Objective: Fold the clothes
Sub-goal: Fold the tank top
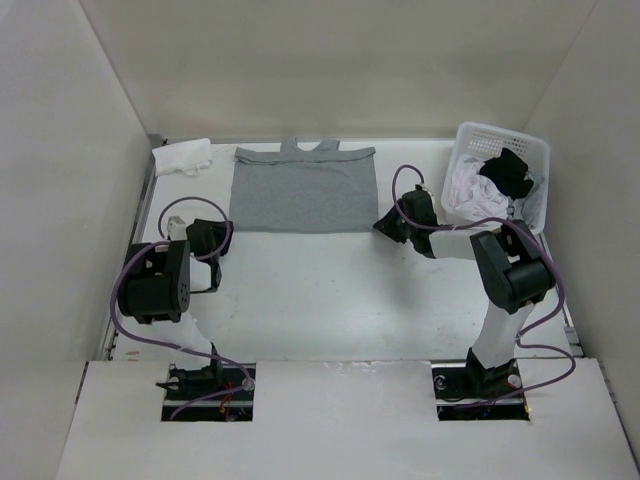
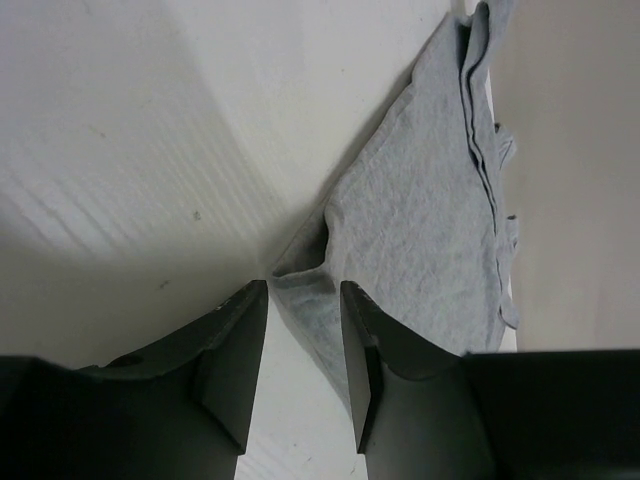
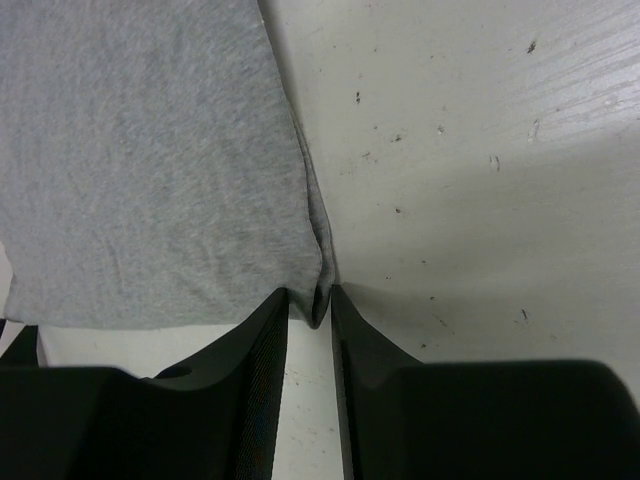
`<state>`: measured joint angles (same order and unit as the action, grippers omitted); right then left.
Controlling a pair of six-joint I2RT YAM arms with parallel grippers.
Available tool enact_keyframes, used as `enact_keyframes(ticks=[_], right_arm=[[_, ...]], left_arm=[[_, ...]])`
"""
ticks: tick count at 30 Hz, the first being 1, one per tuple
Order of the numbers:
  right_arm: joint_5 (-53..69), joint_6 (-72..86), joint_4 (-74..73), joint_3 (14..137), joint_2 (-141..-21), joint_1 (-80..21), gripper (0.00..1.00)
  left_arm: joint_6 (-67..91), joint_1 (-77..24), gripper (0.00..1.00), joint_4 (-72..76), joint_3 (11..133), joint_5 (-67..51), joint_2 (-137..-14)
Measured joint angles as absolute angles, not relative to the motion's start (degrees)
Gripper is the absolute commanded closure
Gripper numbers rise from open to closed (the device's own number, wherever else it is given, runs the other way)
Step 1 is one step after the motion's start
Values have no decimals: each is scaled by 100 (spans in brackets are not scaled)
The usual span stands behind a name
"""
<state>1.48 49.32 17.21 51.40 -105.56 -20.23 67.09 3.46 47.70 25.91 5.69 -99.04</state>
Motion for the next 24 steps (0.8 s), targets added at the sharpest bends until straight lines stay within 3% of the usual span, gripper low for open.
enact_keyframes(ticks=[2, 5, 8, 18, 24], right_arm=[[150, 4932, 1721, 5140, -10556, -2023, 71], [150, 4934, 1723, 5140, -10556, -2023, 69], [150, 4934, 1726, 5140, -10556, -2023, 69], [244, 4950, 1730, 5140, -10556, -2023, 99], [301, 4991, 1894, 4884, -10243, -2023, 100]], left_arm=[[6711, 346, 69, 4847, 2659, 545, -10012], [6722, 346, 86, 4901, 2716, 513, -10156], [6755, 346, 94, 4936, 2742, 471, -10267], [6772, 360, 100, 4858, 2589, 432, -10097], [6755, 362, 100, 4327, 2126, 384, -9072]])
